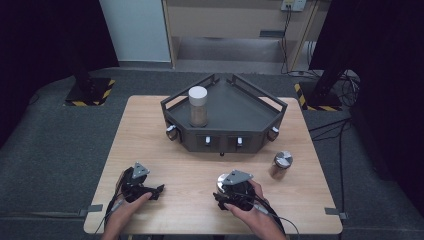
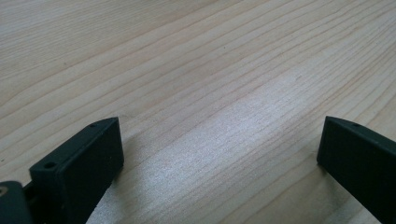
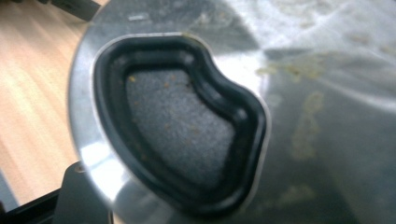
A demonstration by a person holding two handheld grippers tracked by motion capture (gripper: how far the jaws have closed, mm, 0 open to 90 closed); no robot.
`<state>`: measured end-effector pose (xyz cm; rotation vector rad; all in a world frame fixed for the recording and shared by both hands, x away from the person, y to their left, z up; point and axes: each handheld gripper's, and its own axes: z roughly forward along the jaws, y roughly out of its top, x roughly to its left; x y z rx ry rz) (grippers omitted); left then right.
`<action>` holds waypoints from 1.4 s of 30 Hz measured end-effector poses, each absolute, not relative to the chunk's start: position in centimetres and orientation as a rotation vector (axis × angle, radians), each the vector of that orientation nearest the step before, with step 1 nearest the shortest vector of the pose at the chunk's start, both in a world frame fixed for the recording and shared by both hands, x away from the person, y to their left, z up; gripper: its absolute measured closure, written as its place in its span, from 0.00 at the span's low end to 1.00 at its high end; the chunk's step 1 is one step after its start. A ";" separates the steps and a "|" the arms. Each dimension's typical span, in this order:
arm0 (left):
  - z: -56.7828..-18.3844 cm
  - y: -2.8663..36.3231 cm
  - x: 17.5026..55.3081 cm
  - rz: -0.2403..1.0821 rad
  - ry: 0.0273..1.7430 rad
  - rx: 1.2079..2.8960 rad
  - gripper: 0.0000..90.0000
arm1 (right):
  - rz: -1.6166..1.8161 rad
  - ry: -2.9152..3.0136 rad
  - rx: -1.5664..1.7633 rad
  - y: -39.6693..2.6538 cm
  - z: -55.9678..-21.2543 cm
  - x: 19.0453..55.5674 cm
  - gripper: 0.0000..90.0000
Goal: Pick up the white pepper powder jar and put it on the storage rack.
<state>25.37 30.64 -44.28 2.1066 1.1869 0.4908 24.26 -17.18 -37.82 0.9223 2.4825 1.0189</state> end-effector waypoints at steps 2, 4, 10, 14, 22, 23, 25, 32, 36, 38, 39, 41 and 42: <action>-44.3 30.6 25.4 0.491 1.187 2.106 0.00 | 1.017 2.480 0.925 -17.2 -37.7 24.6 0.35; -44.3 30.6 25.4 0.491 1.187 2.106 0.00 | 1.016 2.475 0.931 -17.2 -37.7 24.9 0.35; -44.3 30.7 25.4 0.490 1.187 2.107 0.00 | 1.018 2.463 0.951 -17.3 -37.2 25.9 0.35; -44.3 30.7 25.4 0.490 1.187 2.107 0.00 | 1.017 2.455 0.960 -17.3 -36.7 26.4 0.35; -44.3 30.7 25.4 0.489 1.186 2.107 0.00 | 1.016 2.443 0.966 -17.2 -35.8 27.0 0.35; -44.3 30.7 25.4 0.489 1.186 2.107 0.00 | 1.012 2.445 0.964 -17.1 -35.7 27.1 0.35; -44.3 30.7 25.4 0.489 1.186 2.107 0.00 | 1.015 2.443 0.960 -17.1 -35.4 27.2 0.35; -44.3 30.7 25.4 0.490 1.186 2.106 0.00 | 1.010 2.444 0.958 -16.9 -34.4 27.6 0.35; -44.3 30.7 25.4 0.489 1.186 2.107 0.00 | 1.006 2.442 0.955 -16.8 -33.6 27.8 0.35; -44.3 30.7 25.4 0.489 1.186 2.106 0.00 | 1.000 2.439 0.953 -16.8 -33.3 27.8 0.35; -44.3 30.7 25.4 0.489 1.186 2.107 0.00 | 0.999 2.437 0.952 -16.7 -33.1 27.9 0.35; -44.3 30.7 25.4 0.490 1.186 2.107 0.00 | 0.993 2.436 0.951 -16.7 -32.7 28.0 0.35; -44.3 30.7 25.4 0.489 1.186 2.107 0.00 | 0.991 2.433 0.950 -16.7 -32.6 28.0 0.35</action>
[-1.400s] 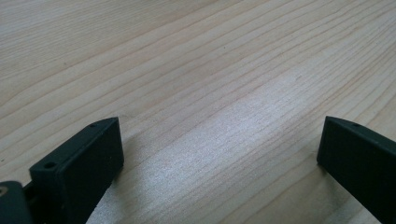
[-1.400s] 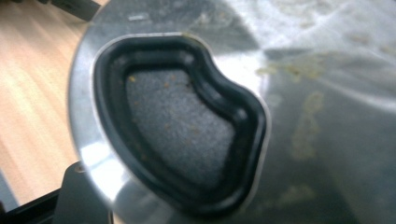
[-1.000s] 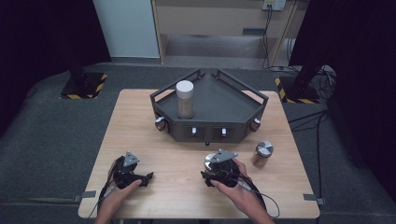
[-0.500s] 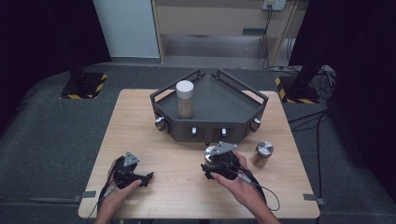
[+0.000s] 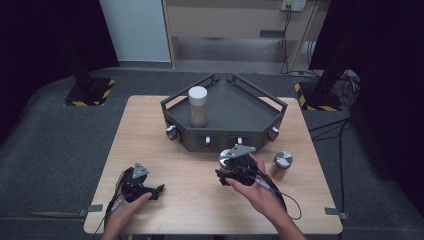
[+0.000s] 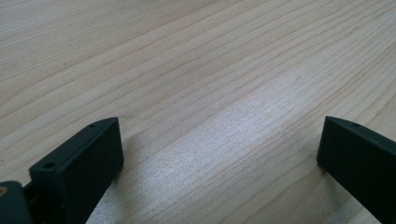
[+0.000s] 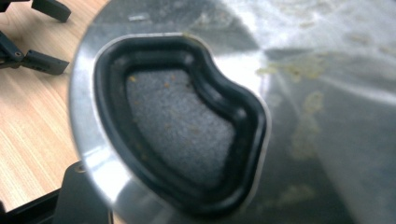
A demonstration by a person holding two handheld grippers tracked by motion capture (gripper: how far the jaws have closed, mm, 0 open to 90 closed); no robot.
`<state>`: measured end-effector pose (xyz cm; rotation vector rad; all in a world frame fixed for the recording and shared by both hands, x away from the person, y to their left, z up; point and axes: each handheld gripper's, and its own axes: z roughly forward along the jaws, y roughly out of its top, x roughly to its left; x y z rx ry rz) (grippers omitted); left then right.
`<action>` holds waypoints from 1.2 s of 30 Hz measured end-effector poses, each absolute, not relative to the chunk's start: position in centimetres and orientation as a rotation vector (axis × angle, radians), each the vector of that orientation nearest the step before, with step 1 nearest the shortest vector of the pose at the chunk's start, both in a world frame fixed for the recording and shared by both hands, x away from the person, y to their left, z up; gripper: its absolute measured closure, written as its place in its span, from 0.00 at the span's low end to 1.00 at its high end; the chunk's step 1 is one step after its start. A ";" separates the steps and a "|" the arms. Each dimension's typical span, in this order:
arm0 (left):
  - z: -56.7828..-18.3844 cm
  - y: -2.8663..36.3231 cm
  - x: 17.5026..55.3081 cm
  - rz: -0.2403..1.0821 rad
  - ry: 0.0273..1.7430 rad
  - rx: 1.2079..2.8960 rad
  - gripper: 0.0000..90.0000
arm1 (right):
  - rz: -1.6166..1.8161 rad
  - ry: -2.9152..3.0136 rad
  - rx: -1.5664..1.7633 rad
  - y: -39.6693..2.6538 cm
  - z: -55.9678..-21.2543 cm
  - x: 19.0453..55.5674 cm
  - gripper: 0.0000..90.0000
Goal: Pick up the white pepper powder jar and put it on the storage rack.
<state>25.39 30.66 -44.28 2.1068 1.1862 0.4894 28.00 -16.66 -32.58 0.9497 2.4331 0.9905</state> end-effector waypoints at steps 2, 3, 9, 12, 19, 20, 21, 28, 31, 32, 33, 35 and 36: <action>-44.3 30.7 25.4 0.489 1.186 2.107 0.00 | 0.989 2.431 0.946 -16.7 -32.3 28.1 0.35; -44.3 30.7 25.4 0.489 1.186 2.107 0.00 | 0.989 2.432 0.945 -16.6 -32.1 28.2 0.35; -44.3 30.7 25.4 0.490 1.186 2.107 0.00 | 0.985 2.425 0.942 -16.5 -31.1 28.3 0.35; -44.3 30.7 25.4 0.489 1.186 2.107 0.00 | 0.987 2.421 0.947 -16.6 -30.7 28.5 0.35; -44.3 30.7 25.4 0.489 1.186 2.107 0.00 | 0.982 2.413 0.966 -16.5 -29.9 29.2 0.35; -44.3 30.7 25.4 0.490 1.186 2.107 0.00 | 0.983 2.411 0.969 -16.5 -29.8 29.3 0.35; -44.3 30.7 25.4 0.490 1.186 2.107 0.00 | 0.983 2.410 0.973 -16.5 -29.6 29.4 0.35; -44.3 30.7 25.4 0.489 1.186 2.107 0.00 | 0.984 2.398 0.974 -16.4 -28.5 29.8 0.35; -44.3 30.7 25.4 0.490 1.186 2.108 0.00 | 0.982 2.394 0.974 -16.3 -28.1 29.9 0.35; -44.3 30.7 25.4 0.490 1.186 2.107 0.00 | 0.979 2.394 0.976 -16.3 -27.9 29.9 0.35; -44.3 30.7 25.4 0.490 1.186 2.107 0.00 | 0.976 2.392 0.974 -16.3 -27.8 30.0 0.35; -44.3 30.7 25.4 0.490 1.186 2.107 0.00 | 0.971 2.392 0.971 -16.2 -27.6 30.1 0.35; -44.3 30.7 25.4 0.490 1.186 2.107 0.00 | 0.970 2.391 0.970 -16.2 -27.5 30.1 0.35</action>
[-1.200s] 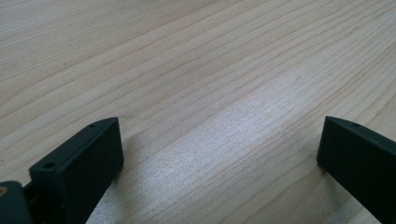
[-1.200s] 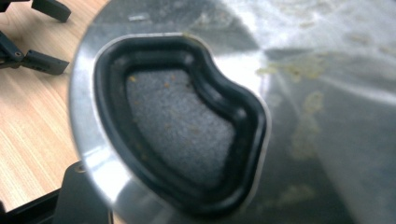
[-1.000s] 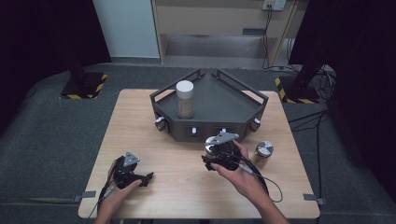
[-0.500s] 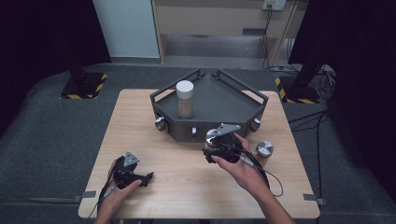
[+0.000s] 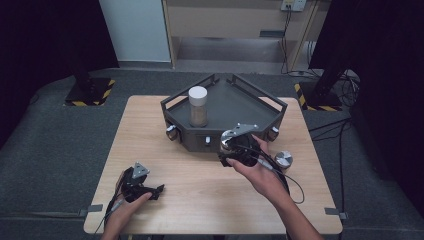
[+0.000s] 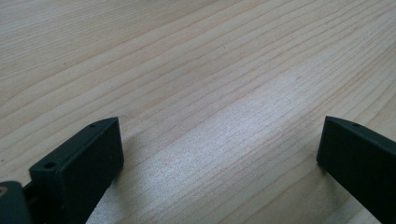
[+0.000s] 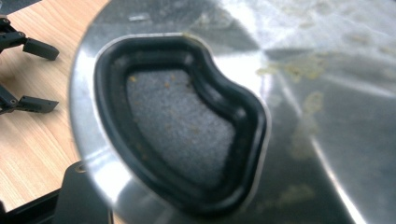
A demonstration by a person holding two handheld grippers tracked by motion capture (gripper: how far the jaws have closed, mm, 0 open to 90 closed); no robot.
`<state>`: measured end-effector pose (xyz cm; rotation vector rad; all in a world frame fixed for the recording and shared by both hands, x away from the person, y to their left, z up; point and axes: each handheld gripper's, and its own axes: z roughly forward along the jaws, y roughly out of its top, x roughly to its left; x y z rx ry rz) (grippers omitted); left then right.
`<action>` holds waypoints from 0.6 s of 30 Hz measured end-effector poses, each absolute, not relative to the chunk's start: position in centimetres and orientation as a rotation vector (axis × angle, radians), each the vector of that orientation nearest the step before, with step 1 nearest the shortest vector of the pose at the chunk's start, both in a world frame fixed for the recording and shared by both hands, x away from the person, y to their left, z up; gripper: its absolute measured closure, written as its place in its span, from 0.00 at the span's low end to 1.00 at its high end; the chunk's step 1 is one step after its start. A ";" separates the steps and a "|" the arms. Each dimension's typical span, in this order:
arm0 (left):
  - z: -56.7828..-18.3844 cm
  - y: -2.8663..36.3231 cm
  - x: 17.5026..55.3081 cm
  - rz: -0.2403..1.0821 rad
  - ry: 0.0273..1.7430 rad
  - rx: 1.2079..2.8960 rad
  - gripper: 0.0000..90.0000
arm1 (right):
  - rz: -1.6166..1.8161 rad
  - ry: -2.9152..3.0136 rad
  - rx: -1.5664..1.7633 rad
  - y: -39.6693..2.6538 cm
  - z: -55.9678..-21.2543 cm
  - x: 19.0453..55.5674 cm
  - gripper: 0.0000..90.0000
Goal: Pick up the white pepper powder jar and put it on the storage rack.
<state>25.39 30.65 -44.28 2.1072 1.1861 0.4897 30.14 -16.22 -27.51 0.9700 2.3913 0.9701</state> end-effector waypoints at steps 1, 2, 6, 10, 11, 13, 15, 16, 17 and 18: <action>-44.3 30.7 25.4 0.490 1.186 2.107 0.00 | 0.968 2.390 0.972 -16.2 -27.4 30.2 0.35; -44.3 30.7 25.4 0.490 1.186 2.107 0.00 | 0.966 2.389 0.973 -16.2 -27.3 30.3 0.35; -44.3 30.7 25.4 0.490 1.186 2.107 0.00 | 0.964 2.383 0.976 -16.2 -26.9 30.5 0.35; -44.3 30.6 25.4 0.490 1.186 2.108 0.00 | 0.957 2.378 0.990 -16.2 -26.6 30.9 0.35; -44.3 30.6 25.4 0.490 1.186 2.107 0.00 | 0.955 2.376 0.997 -16.2 -26.5 31.0 0.35; -44.3 30.6 25.4 0.490 1.186 2.107 0.00 | 0.952 2.373 1.005 -16.2 -26.2 31.1 0.35; -44.3 30.6 25.4 0.490 1.186 2.107 0.00 | 0.956 2.368 1.006 -16.2 -26.0 31.3 0.35; -44.3 30.6 25.4 0.490 1.186 2.107 0.00 | 0.958 2.367 1.008 -16.3 -25.9 31.4 0.35; -44.3 30.6 25.4 0.490 1.186 2.107 0.00 | 0.959 2.365 1.011 -16.3 -25.8 31.5 0.35; -44.3 30.6 25.4 0.490 1.186 2.107 0.00 | 0.961 2.363 1.011 -16.3 -25.7 31.5 0.35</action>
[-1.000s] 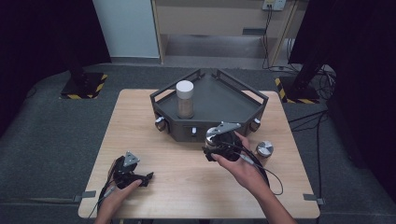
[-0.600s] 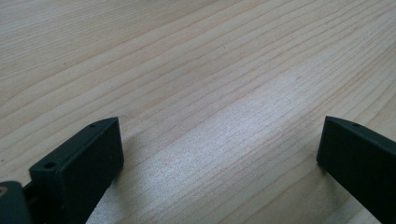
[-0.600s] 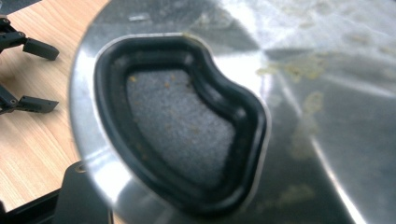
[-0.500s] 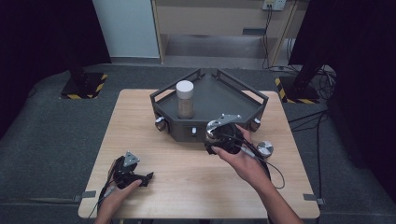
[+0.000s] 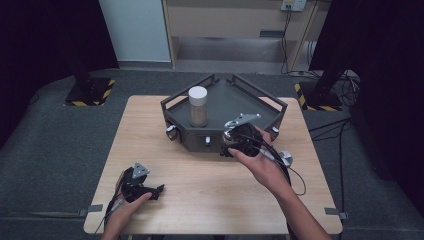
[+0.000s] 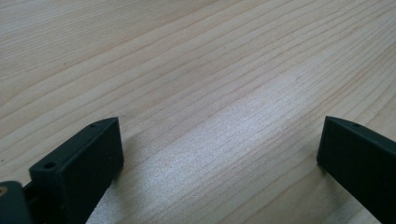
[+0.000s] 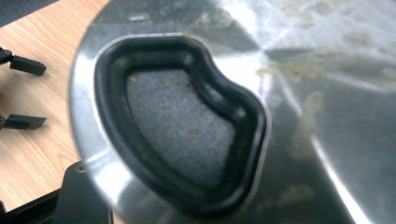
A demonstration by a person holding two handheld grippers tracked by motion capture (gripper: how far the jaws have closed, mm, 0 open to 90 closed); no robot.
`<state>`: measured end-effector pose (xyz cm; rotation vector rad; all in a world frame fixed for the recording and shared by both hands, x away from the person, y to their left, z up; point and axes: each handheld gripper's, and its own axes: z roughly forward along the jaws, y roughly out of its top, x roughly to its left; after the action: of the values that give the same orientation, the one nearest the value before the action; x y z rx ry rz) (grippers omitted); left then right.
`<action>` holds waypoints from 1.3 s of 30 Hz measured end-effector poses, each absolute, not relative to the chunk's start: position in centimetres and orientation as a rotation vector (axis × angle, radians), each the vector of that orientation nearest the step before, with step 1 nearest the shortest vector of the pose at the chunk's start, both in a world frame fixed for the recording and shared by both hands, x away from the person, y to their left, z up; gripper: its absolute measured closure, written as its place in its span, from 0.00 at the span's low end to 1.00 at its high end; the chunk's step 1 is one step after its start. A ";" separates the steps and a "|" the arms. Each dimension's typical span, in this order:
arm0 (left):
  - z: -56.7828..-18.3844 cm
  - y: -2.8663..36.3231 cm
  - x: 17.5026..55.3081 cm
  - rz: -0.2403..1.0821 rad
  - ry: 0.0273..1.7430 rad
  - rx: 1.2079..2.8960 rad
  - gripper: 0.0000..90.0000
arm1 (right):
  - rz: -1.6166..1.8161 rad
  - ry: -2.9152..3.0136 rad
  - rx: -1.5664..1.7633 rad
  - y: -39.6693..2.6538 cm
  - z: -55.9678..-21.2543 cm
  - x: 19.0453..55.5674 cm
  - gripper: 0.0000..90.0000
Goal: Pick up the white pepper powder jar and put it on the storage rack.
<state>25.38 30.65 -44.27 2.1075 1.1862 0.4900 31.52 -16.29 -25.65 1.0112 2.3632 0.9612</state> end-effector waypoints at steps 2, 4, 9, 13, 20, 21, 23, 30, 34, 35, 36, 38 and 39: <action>-44.3 30.6 25.4 0.490 1.186 2.107 0.00 | 0.963 2.361 1.008 -16.3 -25.4 31.6 0.35; -44.3 30.6 25.4 0.490 1.186 2.107 0.00 | 0.964 2.358 1.005 -16.3 -25.2 31.8 0.35; -44.3 30.6 25.4 0.490 1.187 2.107 0.00 | 0.957 2.351 1.003 -16.2 -24.6 32.4 0.35; -44.3 30.6 25.4 0.490 1.187 2.107 0.00 | 0.953 2.348 1.009 -16.1 -24.3 32.8 0.35; -44.3 30.7 25.4 0.491 1.185 2.108 0.00 | 0.955 2.341 1.022 -16.0 -23.8 33.8 0.35; -44.3 30.7 25.4 0.490 1.186 2.107 0.00 | 0.955 2.339 1.023 -16.0 -23.8 33.9 0.35; -44.3 30.7 25.4 0.490 1.186 2.107 0.00 | 0.955 2.335 1.031 -16.0 -23.7 34.2 0.35; -44.3 30.6 25.4 0.490 1.186 2.107 0.00 | 0.949 2.331 1.043 -15.8 -23.6 34.9 0.35; -44.3 30.6 25.4 0.490 1.186 2.107 0.00 | 0.950 2.327 1.050 -15.7 -23.5 35.5 0.35; -44.3 30.6 25.4 0.490 1.186 2.107 0.00 | 0.951 2.328 1.051 -15.6 -23.5 35.6 0.35; -44.3 30.6 25.4 0.490 1.186 2.107 0.00 | 0.950 2.326 1.055 -15.6 -23.5 35.8 0.35; -44.3 30.6 25.4 0.490 1.186 2.107 0.00 | 0.948 2.323 1.060 -15.5 -23.5 36.1 0.35; -44.3 30.6 25.4 0.490 1.186 2.107 0.00 | 0.948 2.324 1.061 -15.5 -23.5 36.2 0.35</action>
<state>25.38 30.65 -44.28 2.1072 1.1859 0.4900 36.19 -15.52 -23.52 1.0611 2.3236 0.9478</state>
